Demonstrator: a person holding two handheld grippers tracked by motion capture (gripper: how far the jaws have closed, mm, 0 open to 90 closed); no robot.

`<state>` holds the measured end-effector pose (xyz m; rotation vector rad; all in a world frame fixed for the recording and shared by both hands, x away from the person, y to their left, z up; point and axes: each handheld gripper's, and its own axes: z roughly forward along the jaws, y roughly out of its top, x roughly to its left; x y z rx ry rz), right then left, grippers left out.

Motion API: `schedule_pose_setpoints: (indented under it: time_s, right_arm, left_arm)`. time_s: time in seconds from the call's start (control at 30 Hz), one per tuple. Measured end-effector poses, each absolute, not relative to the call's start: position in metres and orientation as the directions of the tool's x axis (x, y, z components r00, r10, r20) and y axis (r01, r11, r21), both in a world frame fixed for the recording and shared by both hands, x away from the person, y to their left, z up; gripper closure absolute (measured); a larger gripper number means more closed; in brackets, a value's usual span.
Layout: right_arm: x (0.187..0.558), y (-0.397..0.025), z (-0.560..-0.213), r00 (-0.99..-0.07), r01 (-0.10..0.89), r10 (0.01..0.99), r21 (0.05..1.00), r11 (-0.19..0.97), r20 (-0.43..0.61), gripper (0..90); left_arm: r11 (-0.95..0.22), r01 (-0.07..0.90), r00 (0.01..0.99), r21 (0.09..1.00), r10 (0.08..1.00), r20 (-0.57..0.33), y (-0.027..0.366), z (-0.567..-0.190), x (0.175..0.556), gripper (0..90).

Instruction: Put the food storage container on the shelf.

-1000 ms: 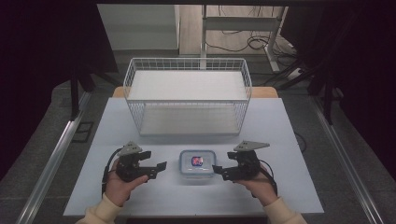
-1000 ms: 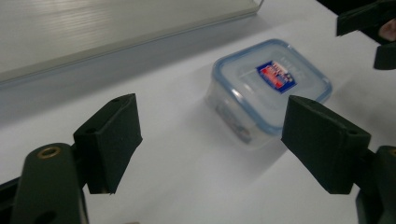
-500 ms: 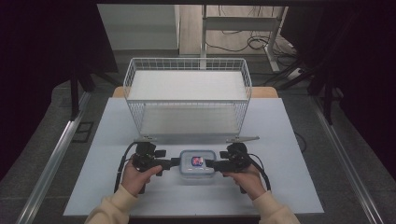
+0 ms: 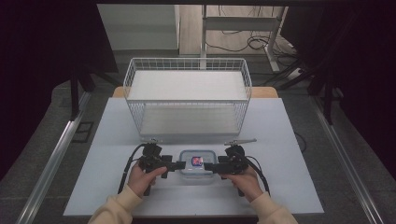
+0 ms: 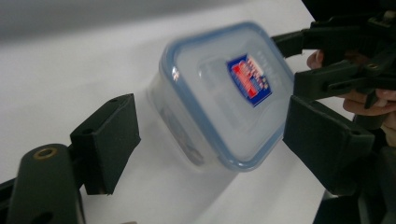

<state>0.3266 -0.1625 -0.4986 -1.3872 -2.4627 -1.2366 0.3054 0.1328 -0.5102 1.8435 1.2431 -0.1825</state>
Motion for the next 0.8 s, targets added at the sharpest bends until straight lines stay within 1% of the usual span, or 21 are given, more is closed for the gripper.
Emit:
schedule_pose_setpoints:
  time_s: [0.03,0.13,0.23,0.37,0.43,0.47,0.53,0.6,0.8]
  right_arm:
    - [0.327,-0.162,-0.499,-0.594,0.741,0.694,0.614,0.273,0.408,21.2]
    - [0.327,-0.162,-0.500,-0.592,0.745,0.691,0.610,0.271,0.415,22.0]
    - [0.327,-0.162,-0.501,-0.586,0.751,0.688,0.605,0.263,0.428,22.6]
    - [0.328,-0.164,-0.504,-0.572,0.764,0.690,0.594,0.253,0.443,22.8]
    - [0.327,-0.165,-0.505,-0.569,0.769,0.687,0.589,0.249,0.452,23.5]
    - [0.327,-0.165,-0.505,-0.568,0.771,0.685,0.588,0.247,0.456,23.9]
    - [0.327,-0.165,-0.506,-0.565,0.774,0.679,0.585,0.241,0.469,24.7]
    - [0.327,-0.165,-0.506,-0.562,0.778,0.677,0.580,0.240,0.475,25.0]
    - [0.329,-0.165,-0.509,-0.531,0.803,0.678,0.557,0.211,0.509,28.7]
  left_arm:
    - [-0.121,0.802,0.491,0.585,0.691,-0.530,0.131,-0.511,0.305,18.4]
    - [-0.117,0.807,0.496,0.579,0.666,-0.557,0.129,-0.511,0.305,18.6]
    - [-0.124,0.812,0.493,0.570,0.669,-0.557,0.127,-0.513,0.305,18.7]
    - [-0.118,0.832,0.476,0.542,0.654,-0.588,0.129,-0.519,0.310,18.8]
    - [-0.092,0.846,0.454,0.524,0.639,-0.621,0.129,-0.522,0.312,19.6]
    - [-0.080,0.852,0.447,0.518,0.627,-0.638,0.129,-0.523,0.312,20.7]
    - [-0.036,0.876,0.411,0.482,0.581,-0.703,0.131,-0.528,0.313,23.2]
    - [-0.033,0.881,0.401,0.472,0.581,-0.708,0.132,-0.529,0.314,24.6]
    - [-0.059,0.883,0.416,0.465,0.556,-0.720,0.132,-0.530,0.313,34.1]
